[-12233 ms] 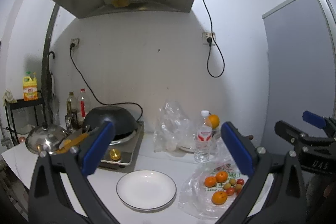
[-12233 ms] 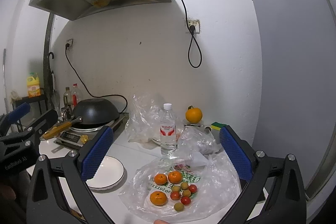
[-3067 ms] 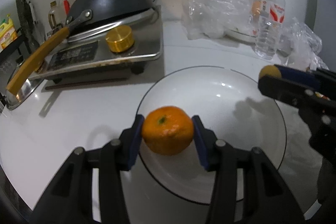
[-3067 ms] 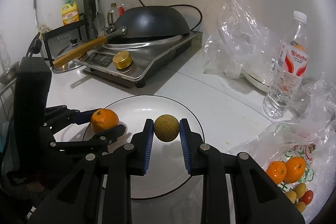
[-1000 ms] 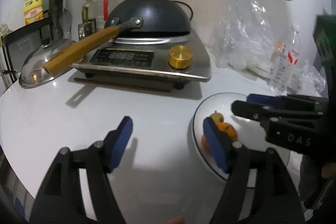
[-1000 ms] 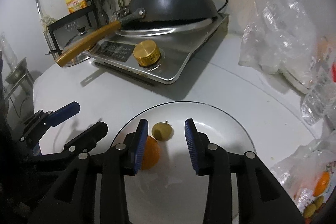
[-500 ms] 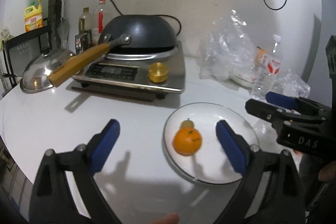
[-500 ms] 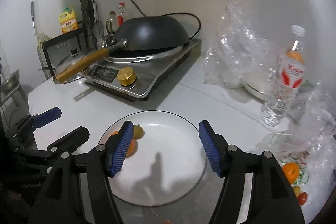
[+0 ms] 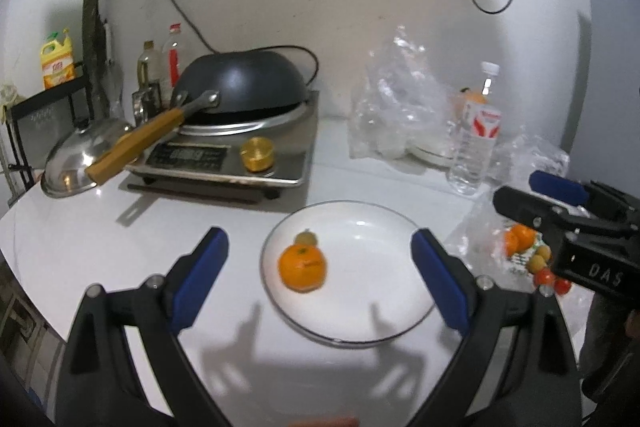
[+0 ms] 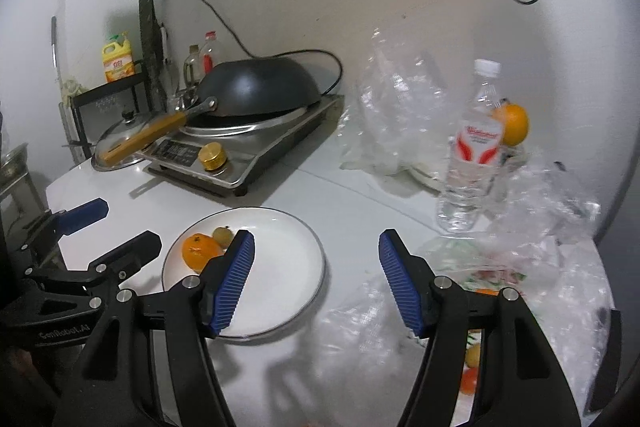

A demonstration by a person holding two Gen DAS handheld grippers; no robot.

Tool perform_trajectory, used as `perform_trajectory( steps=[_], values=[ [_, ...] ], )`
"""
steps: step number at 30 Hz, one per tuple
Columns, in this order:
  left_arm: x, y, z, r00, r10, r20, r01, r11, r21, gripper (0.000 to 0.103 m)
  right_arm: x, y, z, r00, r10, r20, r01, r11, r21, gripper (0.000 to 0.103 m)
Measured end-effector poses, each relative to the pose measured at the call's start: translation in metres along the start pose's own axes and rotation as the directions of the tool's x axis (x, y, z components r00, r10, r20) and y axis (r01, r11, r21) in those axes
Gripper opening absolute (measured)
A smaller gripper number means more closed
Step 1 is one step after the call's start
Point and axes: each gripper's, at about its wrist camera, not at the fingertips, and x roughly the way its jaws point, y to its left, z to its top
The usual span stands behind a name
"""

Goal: Organize fruits
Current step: 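Move both grippers back over the fruit bag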

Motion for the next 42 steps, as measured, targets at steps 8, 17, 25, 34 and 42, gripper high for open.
perform_trajectory(
  steps=[8,17,25,34,42],
  values=[
    [-0.01,-0.031,0.002,0.998,-0.043,0.046,0.042,0.999,0.019,0.094,-0.027,-0.023,-0.009,0.999,-0.038,0.023,0.037,0.999,0.019,0.068],
    [-0.006,-0.065,-0.004,0.995,-0.094,0.016,0.093,0.994,0.049,0.094,-0.046,-0.053,-0.024,0.997,-0.072,0.017,0.071,0.996,0.045,0.068],
    [-0.006,-0.092,-0.009,0.992,-0.123,0.006,0.122,0.988,0.094,0.094,-0.055,-0.08,-0.041,0.993,-0.118,0.001,0.118,0.991,0.064,0.068],
    [-0.003,-0.118,-0.013,0.989,-0.146,-0.019,0.147,0.981,0.127,0.093,-0.06,-0.104,-0.062,0.99,-0.142,-0.026,0.143,0.986,0.086,0.068],
    [0.001,-0.144,-0.02,0.984,-0.172,-0.045,0.177,0.971,0.161,0.093,-0.063,-0.124,-0.08,0.988,-0.146,-0.044,0.15,0.983,0.104,0.067]
  ],
)
